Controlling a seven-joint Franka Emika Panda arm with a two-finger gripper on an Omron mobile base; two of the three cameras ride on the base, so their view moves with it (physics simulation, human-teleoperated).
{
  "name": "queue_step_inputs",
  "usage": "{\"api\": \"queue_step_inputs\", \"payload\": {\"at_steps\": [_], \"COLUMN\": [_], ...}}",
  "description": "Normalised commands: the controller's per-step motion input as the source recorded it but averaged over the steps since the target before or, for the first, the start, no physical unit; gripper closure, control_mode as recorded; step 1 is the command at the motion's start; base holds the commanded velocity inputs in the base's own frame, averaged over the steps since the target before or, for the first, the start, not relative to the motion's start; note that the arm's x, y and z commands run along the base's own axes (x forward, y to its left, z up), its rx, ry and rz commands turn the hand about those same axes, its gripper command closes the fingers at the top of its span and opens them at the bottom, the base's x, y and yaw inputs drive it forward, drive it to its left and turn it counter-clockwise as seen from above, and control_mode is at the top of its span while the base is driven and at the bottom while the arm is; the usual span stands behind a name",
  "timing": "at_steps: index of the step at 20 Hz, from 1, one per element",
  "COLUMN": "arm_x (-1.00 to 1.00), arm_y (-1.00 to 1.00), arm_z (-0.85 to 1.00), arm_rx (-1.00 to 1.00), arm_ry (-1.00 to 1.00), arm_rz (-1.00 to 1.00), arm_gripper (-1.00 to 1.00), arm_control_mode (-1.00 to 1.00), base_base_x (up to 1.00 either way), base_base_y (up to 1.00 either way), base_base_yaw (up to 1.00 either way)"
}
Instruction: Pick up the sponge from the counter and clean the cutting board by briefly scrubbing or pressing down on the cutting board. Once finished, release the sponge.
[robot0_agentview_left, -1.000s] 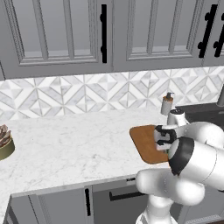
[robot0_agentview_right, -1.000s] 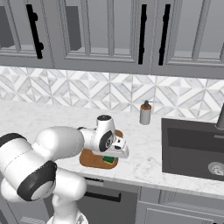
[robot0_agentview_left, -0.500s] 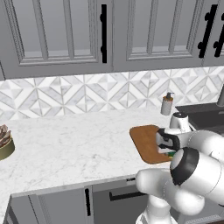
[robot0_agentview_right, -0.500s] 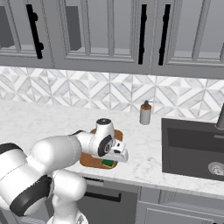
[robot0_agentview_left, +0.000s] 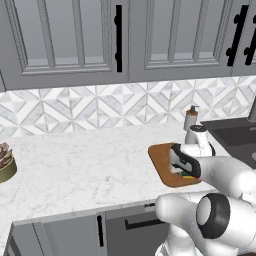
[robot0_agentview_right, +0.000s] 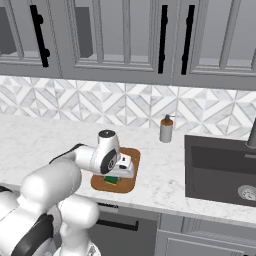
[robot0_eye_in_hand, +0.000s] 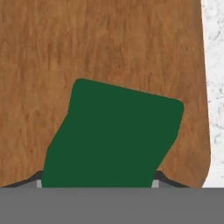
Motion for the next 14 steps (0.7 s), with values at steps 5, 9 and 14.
{"api": "queue_step_inputs", "payload": {"at_steps": [5, 9, 14], "arm_x": [0.28, 0.29, 0.36], "arm_y": [0.98, 1.0, 1.0], "arm_z": [0.17, 0.0, -0.07], "arm_rx": [0.0, 0.06, 0.18], "arm_ry": [0.0, 0.0, 0.0], "arm_rz": [0.08, 0.13, 0.11], "arm_gripper": [1.0, 1.0, 1.0], "arm_control_mode": [-1.0, -1.0, -1.0], "base_base_x": [0.0, 0.0, 0.0], "base_base_y": [0.0, 0.0, 0.0], "base_base_yaw": [0.0, 0.0, 0.0]}}
